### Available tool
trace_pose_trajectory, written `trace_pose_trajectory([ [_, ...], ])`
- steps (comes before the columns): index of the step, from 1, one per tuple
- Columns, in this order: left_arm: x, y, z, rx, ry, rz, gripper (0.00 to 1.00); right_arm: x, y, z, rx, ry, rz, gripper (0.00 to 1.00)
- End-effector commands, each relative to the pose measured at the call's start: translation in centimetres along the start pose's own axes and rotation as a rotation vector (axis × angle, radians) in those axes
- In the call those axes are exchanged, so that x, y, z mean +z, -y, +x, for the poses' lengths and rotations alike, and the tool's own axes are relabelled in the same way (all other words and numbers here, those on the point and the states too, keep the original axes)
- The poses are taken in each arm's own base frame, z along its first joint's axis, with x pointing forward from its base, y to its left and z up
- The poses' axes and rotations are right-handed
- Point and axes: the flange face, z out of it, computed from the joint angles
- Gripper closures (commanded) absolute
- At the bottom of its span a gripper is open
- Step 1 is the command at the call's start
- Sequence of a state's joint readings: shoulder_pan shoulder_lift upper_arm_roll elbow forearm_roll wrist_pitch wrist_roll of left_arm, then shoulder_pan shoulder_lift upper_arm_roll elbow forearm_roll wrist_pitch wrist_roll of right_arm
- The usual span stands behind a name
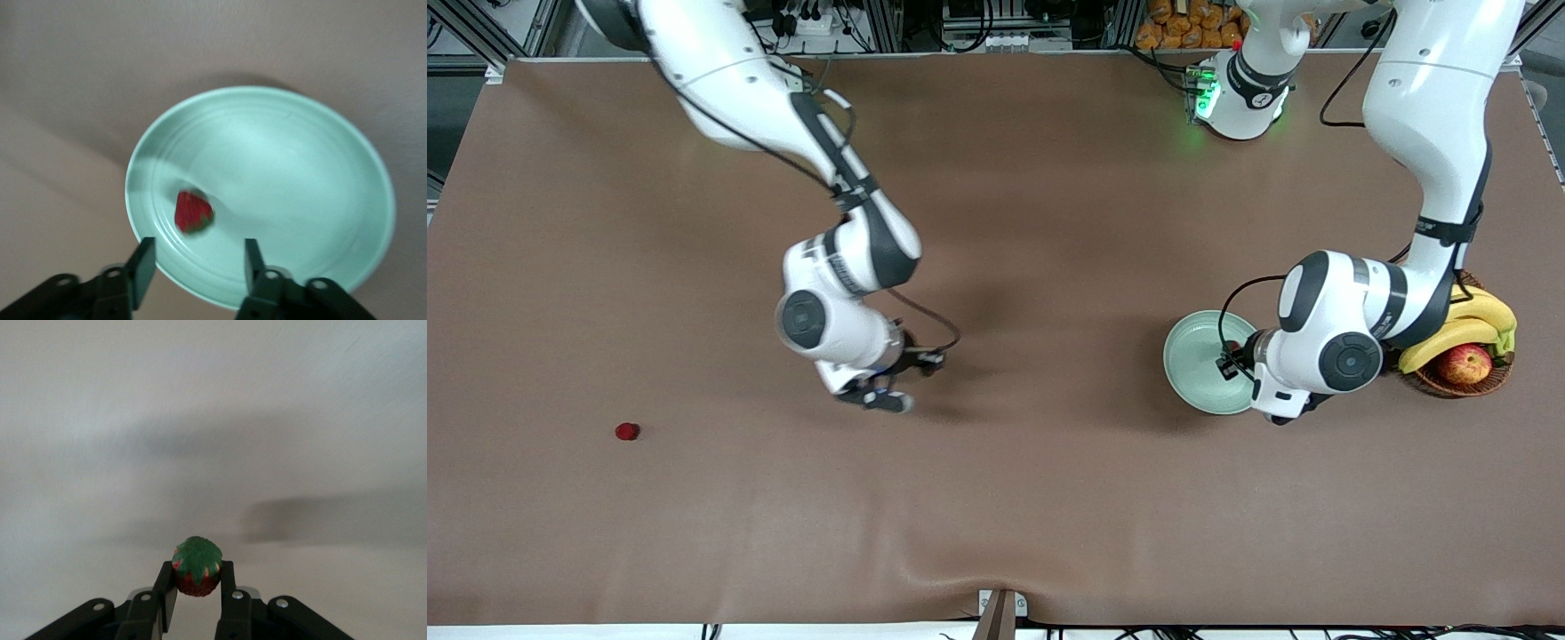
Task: Collect all strawberries into plate
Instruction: 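Open the left gripper over the plate while the right gripper carries strawberry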
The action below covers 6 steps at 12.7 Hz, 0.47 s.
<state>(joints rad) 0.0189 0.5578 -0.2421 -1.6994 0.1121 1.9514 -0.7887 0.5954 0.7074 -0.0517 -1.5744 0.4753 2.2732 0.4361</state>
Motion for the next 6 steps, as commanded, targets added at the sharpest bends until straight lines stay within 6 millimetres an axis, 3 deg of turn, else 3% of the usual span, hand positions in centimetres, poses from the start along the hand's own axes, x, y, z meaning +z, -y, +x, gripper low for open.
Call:
trace_pose_trajectory([
  [1,-5.2,0.2,-1.7,0.015,-0.058,0.000,0.00,1.8,1.4,-1.5,-0.004,0.025,0.013,1.00],
  [3,-8.0,-1.6,-3.6,0.043,-0.076,-0.026,0.00,3.8,2.1,-2.7,-0.015,0.046,-0.002,0.98],
  [4,-8.9,-3.3,-5.1,0.049,-0.074,-0.048,0.00,4.8,2.4,-3.3,-0.012,0.065,0.001,0.90],
  [5,-8.9,-5.1,-7.1,0.036,-0.069,-0.055,0.00,5.1,2.3,-3.4,-0.008,0.072,0.003,0.74],
  [6,-8.5,-7.2,-9.2,0.009,-0.070,-0.051,0.00,4.7,2.0,-2.9,-0.003,0.067,0.007,0.42],
])
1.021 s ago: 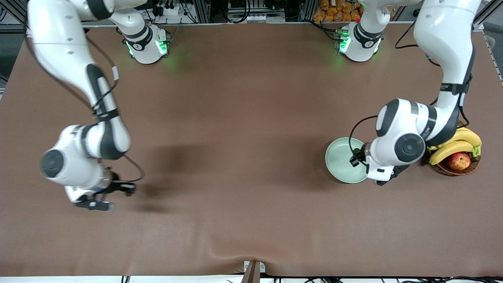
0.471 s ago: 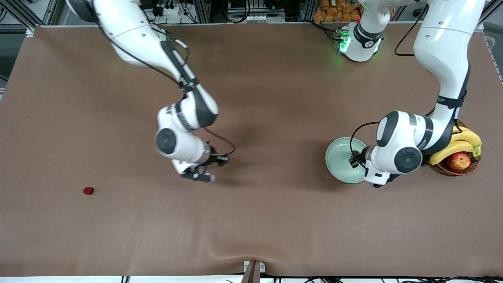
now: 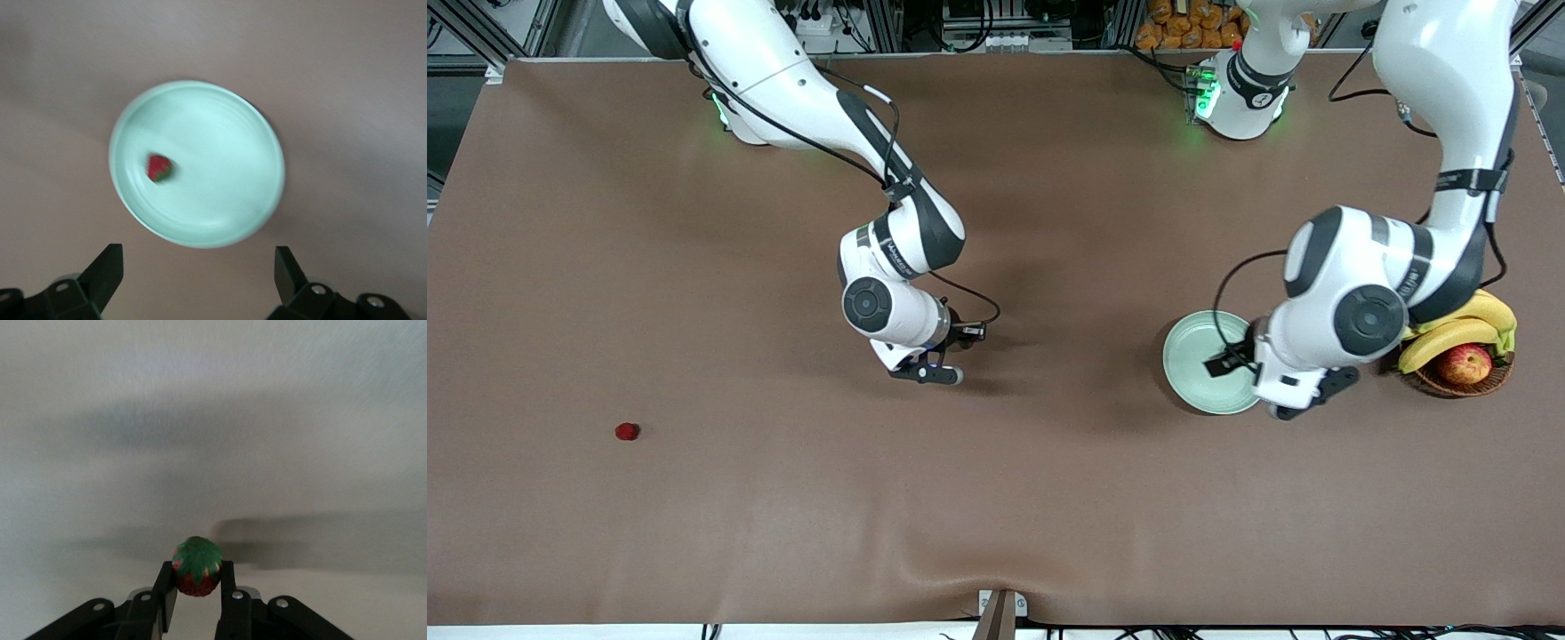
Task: Collect all strawberries into plate
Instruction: 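Open the left gripper over the plate while the right gripper carries strawberry, then release the second strawberry mid-table with the right gripper, then draw back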
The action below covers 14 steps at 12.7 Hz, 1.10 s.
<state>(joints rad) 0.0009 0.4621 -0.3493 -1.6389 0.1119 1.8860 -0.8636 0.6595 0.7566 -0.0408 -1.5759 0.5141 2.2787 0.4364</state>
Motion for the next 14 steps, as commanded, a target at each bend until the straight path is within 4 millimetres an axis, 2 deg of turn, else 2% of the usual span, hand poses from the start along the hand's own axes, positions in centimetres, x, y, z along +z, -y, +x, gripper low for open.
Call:
trace_pose_trajectory([
  [1,1.1,-5.3,-4.8,-0.052,0.009,0.016,0.00,-0.8,-0.7,1.0,0.033,-0.003,0.029,0.00],
  [2,1.9,-7.5,-6.5,-0.075,0.012,0.021,0.00,-2.7,-2.0,2.6,0.055,-0.025,0.043,0.00],
  [4,3.3,-11.0,-10.2,-0.056,0.004,0.030,0.00,-7.9,-4.1,4.7,0.090,-0.054,0.080,0.00],
  [5,3.9,-12.4,-11.2,-0.039,0.000,0.016,0.00,-10.5,-6.1,5.7,0.117,-0.035,0.082,0.00],
  [6,4.7,-14.0,-12.6,-0.010,-0.007,0.001,0.00,-13.7,-9.8,7.5,0.143,-0.024,0.088,0.00],
  [7,5.2,-15.9,-14.3,0.031,-0.025,-0.026,0.00,-16.2,-14.5,9.3,0.159,-0.015,0.079,0.00],
  [9,6.2,-19.7,-16.8,0.031,-0.050,-0.080,0.00,-20.6,-24.9,12.7,0.078,-0.056,-0.034,0.00],
  [10,6.8,-21.4,-18.0,0.060,-0.078,-0.110,0.00,-21.7,-28.5,13.5,-0.018,-0.072,-0.117,0.00],
  [12,8.6,-23.4,-19.1,0.144,-0.158,-0.162,0.00,-23.1,-36.0,15.2,-0.206,-0.083,-0.205,0.00],
  [13,10.3,-24.6,-20.6,0.229,-0.219,-0.167,0.00,-23.4,-38.4,16.0,-0.271,-0.117,-0.214,0.00],
  [14,11.7,-25.4,-21.2,0.285,-0.272,-0.181,0.00,-23.2,-40.3,16.8,-0.335,-0.155,-0.225,0.00],
])
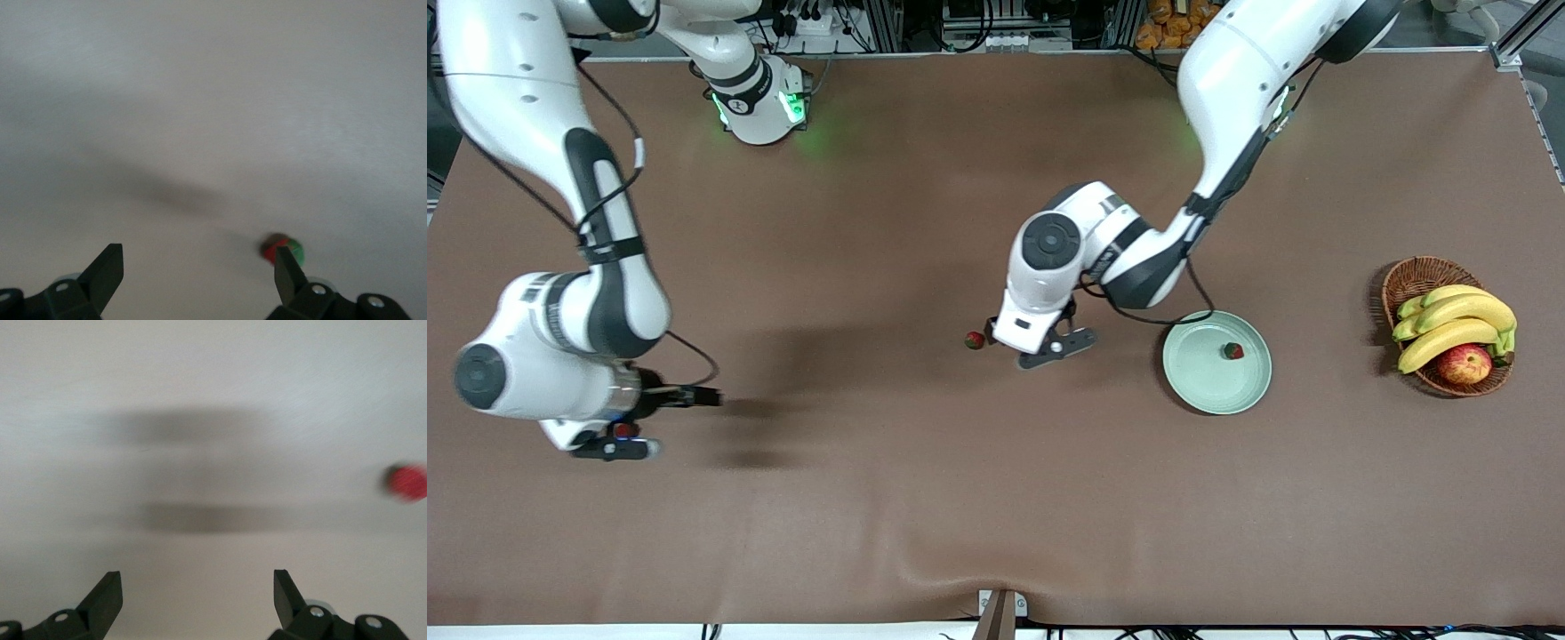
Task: Collect all strawberries into plate
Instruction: 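Release the second strawberry mid-table with the right gripper, then draw back, then grasp the second strawberry with the left gripper while the right grasps the last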
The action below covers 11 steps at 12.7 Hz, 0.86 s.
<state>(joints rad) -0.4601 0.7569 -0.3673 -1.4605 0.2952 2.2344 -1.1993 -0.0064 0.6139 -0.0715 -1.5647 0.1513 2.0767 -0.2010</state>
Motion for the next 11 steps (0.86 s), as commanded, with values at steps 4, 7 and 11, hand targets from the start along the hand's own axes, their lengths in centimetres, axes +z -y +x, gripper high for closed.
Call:
trace_pose_trajectory([
  [4,4.3,-4.1,-2.6,0.293,-0.124,-0.080,0.04,4.2,-7.3,1.0,-0.338,-0.121,-0.089,0.00],
  [7,5.8,-4.4,-3.4,0.378,-0.122,-0.093,0.16,5.1,-10.1,0.8,-0.416,-0.145,-0.124,0.00],
  [11,8.4,-5.1,-5.4,0.422,-0.147,-0.087,0.21,6.9,-13.2,-0.2,-0.403,-0.121,-0.120,0.00],
])
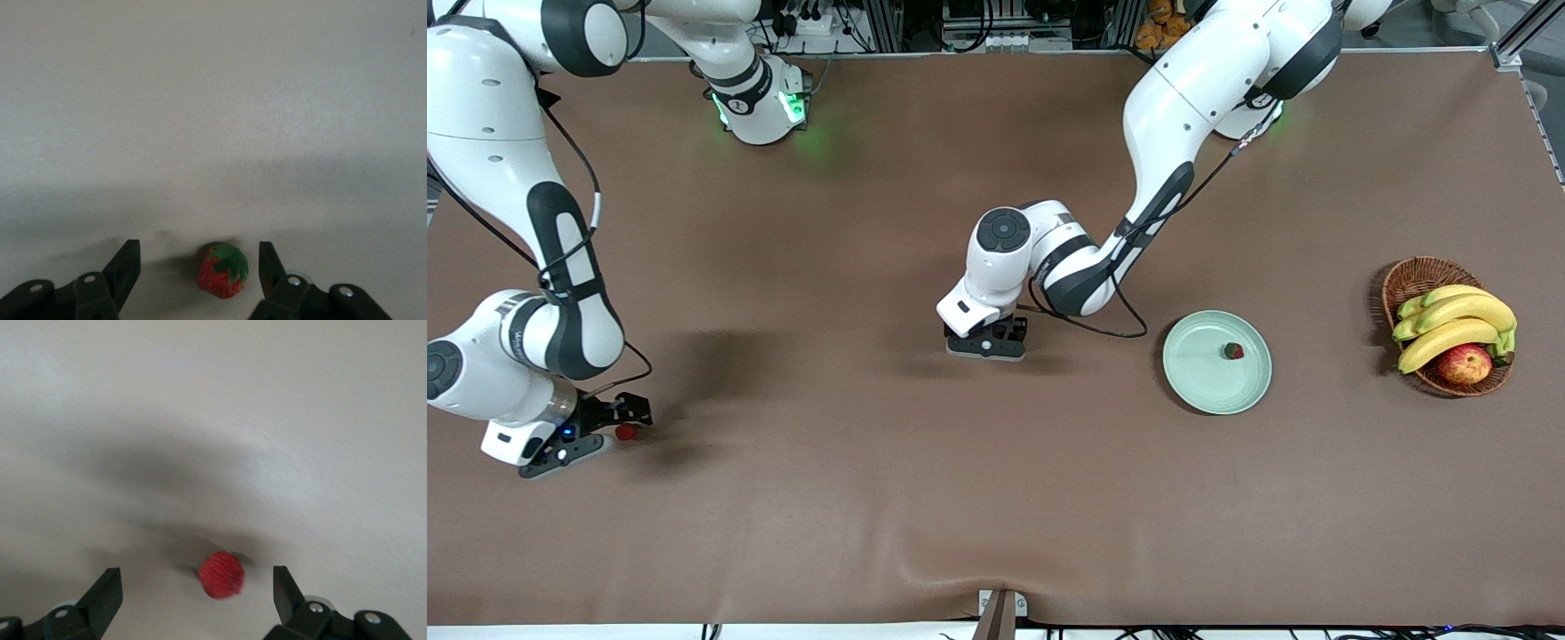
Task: Collect all strawberries into plate
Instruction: 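Grasp the second strawberry with the left gripper while the right grasps the last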
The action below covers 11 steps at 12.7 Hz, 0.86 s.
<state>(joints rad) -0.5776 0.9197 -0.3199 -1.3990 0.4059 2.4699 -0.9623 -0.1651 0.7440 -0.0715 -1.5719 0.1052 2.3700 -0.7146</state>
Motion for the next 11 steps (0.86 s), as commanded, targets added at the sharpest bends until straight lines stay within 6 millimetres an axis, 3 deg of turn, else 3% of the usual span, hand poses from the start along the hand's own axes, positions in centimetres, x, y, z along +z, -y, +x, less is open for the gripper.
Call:
trace_pose_trajectory([
  [1,1.5,-1.4,-0.9,0.051,-0.051,0.031,0.24,1.6,-0.6,-0.8,-0.025,0.007,0.006,0.00],
  [4,2.0,-1.5,-1.4,0.048,-0.047,0.038,0.43,2.7,-0.6,-1.1,-0.016,0.021,0.016,0.00],
  [5,1.9,-1.5,-1.4,0.045,-0.044,0.036,0.52,2.7,-0.6,-1.1,-0.016,0.021,0.016,0.12],
  [7,1.8,-1.6,-1.5,0.048,-0.045,0.036,0.98,2.7,-0.4,-1.0,-0.045,0.023,0.016,0.38],
  [9,0.2,-1.5,-0.6,0.040,-0.061,0.032,1.00,2.2,-0.6,-0.6,-0.100,0.012,0.008,0.66],
  [11,-3.2,1.6,2.3,-0.016,-0.049,0.089,1.00,1.6,-0.9,-0.2,-0.103,0.002,-0.002,0.95],
])
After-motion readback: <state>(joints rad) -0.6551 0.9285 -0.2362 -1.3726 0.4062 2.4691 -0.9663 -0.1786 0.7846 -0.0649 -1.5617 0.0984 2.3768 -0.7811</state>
